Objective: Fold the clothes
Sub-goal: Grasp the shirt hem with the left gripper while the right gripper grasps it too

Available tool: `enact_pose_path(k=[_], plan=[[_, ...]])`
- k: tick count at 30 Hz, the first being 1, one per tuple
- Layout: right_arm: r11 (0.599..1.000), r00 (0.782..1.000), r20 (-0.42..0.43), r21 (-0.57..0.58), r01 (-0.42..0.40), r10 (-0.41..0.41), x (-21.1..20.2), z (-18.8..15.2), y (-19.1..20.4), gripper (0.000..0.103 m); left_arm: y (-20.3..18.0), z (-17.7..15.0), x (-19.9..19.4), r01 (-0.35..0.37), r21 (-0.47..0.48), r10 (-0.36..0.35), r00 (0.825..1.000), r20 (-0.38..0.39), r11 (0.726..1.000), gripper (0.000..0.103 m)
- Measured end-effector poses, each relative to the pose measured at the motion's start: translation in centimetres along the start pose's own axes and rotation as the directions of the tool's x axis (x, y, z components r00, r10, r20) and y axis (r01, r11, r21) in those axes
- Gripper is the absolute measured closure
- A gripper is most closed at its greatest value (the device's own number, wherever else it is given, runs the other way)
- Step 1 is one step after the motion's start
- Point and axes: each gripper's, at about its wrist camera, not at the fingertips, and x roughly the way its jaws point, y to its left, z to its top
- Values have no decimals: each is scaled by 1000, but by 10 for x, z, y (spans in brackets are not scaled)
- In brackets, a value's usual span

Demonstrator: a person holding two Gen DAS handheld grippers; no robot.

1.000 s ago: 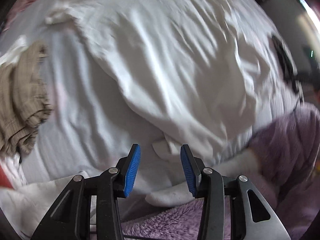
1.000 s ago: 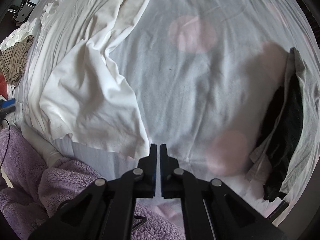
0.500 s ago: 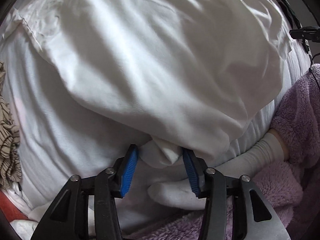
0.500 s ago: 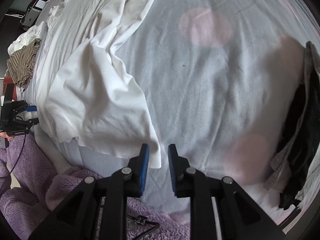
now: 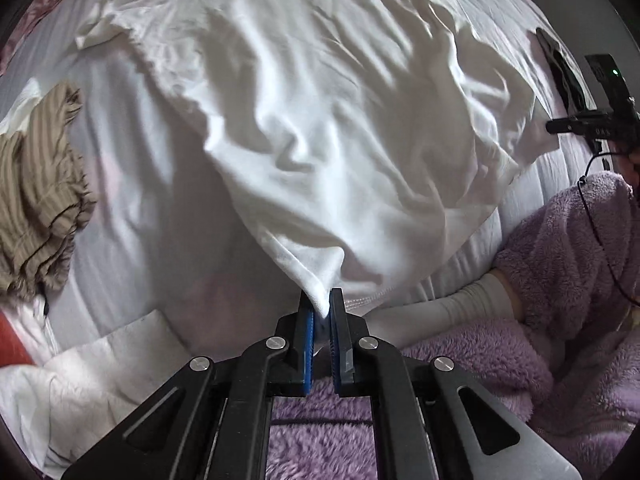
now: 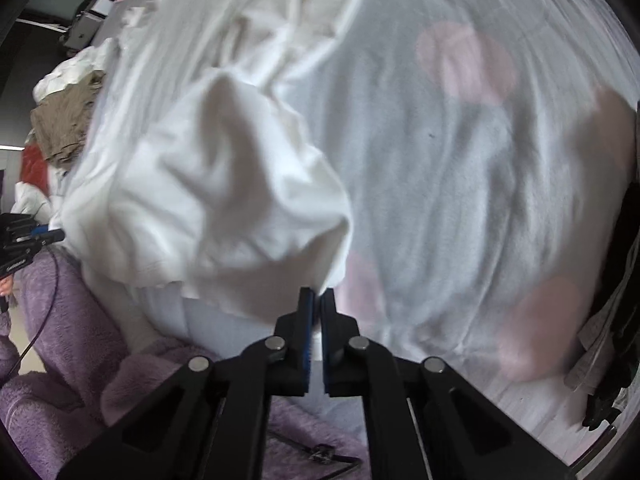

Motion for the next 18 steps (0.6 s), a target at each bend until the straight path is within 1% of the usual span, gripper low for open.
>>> enact_pose_path(k=[2, 4, 7, 9, 11, 14, 16, 18], plan=[[999, 1000, 21, -35, -15, 16, -17, -5, 15, 100, 8, -7, -9, 16, -40, -16, 1000, 7, 999, 97], [998, 999, 36, -65, 4, -1, -35, -13, 29, 101, 18, -15, -17, 25, -71, -23, 999, 23, 997, 97], [996, 996, 81, -86, 37, -30, -58, -29, 45, 102, 23, -24, -30, 37, -104, -31, 998, 53, 994, 97], [994, 992, 113, -82, 70, -60, -76, -36, 47, 102, 29, -27, -36, 48, -124, -40, 997, 64, 991, 97], [990, 985, 129, -65, 124, -115, -97, -39, 45, 102, 31, -30, -38, 42, -137, -34, 997, 63, 990, 98], [984, 980, 113, -46, 171, -165, -70, -54, 53, 102, 41, -35, -36, 38, -135, -32, 998, 53, 990, 98], [984, 981, 87, -30, 175, -172, -50, -53, 55, 102, 48, -38, -33, 37, -134, -32, 999, 42, 990, 98], [986, 985, 49, -14, 166, -165, -17, -54, 58, 102, 50, -38, -29, 30, -132, -27, 999, 27, 991, 98]])
